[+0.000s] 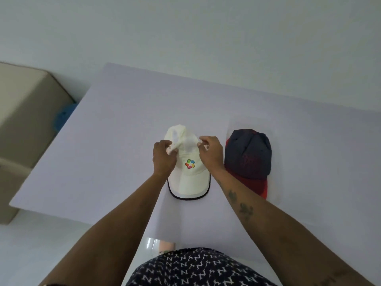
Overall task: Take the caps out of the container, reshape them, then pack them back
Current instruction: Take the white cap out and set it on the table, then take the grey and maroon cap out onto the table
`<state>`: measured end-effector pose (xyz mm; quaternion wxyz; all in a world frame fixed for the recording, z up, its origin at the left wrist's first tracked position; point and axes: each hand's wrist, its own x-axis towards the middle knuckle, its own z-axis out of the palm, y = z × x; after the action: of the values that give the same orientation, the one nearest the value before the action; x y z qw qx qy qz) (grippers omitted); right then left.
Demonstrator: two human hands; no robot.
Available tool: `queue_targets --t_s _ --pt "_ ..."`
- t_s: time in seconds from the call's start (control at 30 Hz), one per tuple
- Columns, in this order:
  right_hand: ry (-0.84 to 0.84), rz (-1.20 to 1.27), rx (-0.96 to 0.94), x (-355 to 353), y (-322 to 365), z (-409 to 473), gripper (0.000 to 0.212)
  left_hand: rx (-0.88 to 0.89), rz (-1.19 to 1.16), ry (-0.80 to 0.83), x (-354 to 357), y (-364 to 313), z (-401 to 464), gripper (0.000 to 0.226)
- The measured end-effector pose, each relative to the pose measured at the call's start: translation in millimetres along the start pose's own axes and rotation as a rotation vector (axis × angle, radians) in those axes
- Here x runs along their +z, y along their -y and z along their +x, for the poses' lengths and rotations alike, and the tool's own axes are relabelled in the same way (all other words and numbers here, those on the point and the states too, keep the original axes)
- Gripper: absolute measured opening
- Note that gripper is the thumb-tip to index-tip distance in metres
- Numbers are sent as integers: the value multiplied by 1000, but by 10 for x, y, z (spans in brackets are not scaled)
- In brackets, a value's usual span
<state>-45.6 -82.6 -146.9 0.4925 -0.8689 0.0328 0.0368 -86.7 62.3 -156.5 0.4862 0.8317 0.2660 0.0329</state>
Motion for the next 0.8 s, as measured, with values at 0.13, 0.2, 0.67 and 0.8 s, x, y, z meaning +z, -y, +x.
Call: queue_targets --t_s 0.13,0.2,0.67,0.8 --pt "-214 81 -31 -498 83 161 22 165 46 -38 179 -435 -18 41" --pt "-307 89 45 -844 -14 261 23 269 -19 60 379 -686 -57 35" --pt "-41 -157 365 -1677 -839 76 52 168 187 483 1733 -1015 -385 49" --pt "-147 -91 302 -1692 -745 88 27 183 105 467 1686 -1053 -361 27"
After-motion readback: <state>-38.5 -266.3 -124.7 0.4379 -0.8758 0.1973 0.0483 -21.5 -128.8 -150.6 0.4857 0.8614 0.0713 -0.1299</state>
